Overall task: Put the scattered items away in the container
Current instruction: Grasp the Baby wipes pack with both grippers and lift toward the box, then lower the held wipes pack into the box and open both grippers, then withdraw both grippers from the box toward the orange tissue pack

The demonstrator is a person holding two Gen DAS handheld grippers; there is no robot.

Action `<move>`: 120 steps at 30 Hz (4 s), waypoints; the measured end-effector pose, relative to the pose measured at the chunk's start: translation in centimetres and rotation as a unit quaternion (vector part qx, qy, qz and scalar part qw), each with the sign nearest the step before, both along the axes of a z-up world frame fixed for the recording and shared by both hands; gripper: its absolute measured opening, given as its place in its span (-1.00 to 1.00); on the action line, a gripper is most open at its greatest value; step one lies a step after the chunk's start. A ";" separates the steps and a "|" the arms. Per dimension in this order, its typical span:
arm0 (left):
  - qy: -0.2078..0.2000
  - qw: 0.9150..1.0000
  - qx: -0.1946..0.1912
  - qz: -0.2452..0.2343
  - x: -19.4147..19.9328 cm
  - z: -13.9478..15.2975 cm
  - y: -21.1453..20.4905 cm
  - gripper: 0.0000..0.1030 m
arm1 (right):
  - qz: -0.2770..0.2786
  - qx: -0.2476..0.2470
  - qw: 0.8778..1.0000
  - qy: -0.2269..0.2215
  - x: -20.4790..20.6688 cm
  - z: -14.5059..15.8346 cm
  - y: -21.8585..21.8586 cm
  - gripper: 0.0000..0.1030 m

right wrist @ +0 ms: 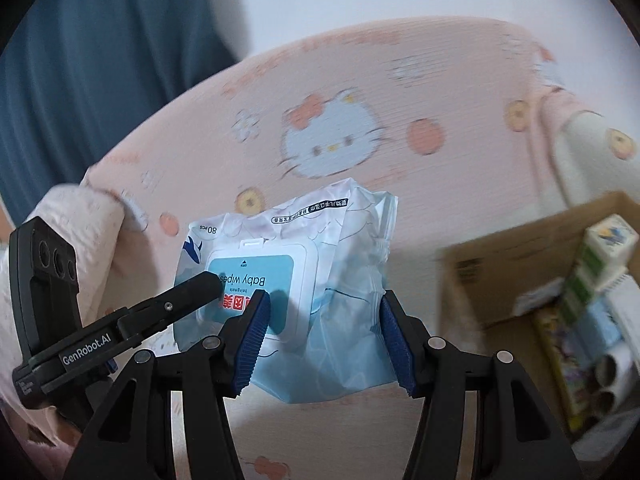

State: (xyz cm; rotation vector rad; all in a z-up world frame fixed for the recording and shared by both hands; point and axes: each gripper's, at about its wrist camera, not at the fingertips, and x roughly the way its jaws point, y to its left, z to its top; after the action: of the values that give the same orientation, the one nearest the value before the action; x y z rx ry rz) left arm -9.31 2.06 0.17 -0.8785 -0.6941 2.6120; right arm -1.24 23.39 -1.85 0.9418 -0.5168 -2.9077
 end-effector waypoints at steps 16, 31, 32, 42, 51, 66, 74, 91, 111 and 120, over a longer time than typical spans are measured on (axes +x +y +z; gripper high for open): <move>-0.003 0.990 -0.040 -0.132 -5.6 2.5 15.1 -0.12 | -0.099 -0.034 0.994 -0.027 4.9 1.6 14.4 0.04; -0.146 0.974 -0.038 -0.169 -11.3 -1.2 20.3 -0.13 | -0.052 -0.071 0.983 -0.158 1.7 -2.3 21.4 0.04; -0.147 0.973 -0.046 -0.172 -11.0 -1.4 20.5 -0.13 | -0.043 -0.072 0.982 -0.167 1.3 -2.6 21.7 0.04; -0.152 0.969 -0.101 -0.167 -10.3 -2.1 21.8 -0.13 | -0.007 -0.111 0.968 -0.226 -1.5 -4.8 23.2 0.04; -0.132 0.957 -0.196 -0.169 -9.5 -1.7 23.3 -0.13 | -0.016 -0.113 0.959 -0.259 -3.1 -6.4 23.9 0.17; -0.081 0.958 -0.201 -0.186 -7.8 0.0 23.1 -0.06 | -0.010 0.001 0.959 -0.284 -0.3 -3.1 17.0 0.34; -0.029 0.966 -0.157 -0.203 -4.8 1.4 20.4 0.21 | -0.090 0.036 0.955 -0.279 3.3 -0.9 14.6 0.42; 0.061 0.976 -0.159 -0.137 -1.4 0.0 10.2 0.30 | -0.112 0.169 0.959 -0.197 0.5 1.0 2.9 0.46; -0.044 0.980 -0.195 -0.009 -1.7 -8.4 -5.1 0.31 | 0.063 0.140 0.979 -0.132 -8.0 -7.1 -8.0 0.56; -0.122 0.989 -0.087 -0.014 -8.9 -12.3 -10.5 0.30 | 0.051 0.047 0.979 -0.189 -15.0 -12.7 -7.0 0.56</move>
State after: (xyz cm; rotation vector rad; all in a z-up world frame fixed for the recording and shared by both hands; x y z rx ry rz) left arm -18.26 -8.44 -12.12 -1.2653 -0.5108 2.5960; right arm -16.20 16.41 -14.57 1.5000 -0.3328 -2.6880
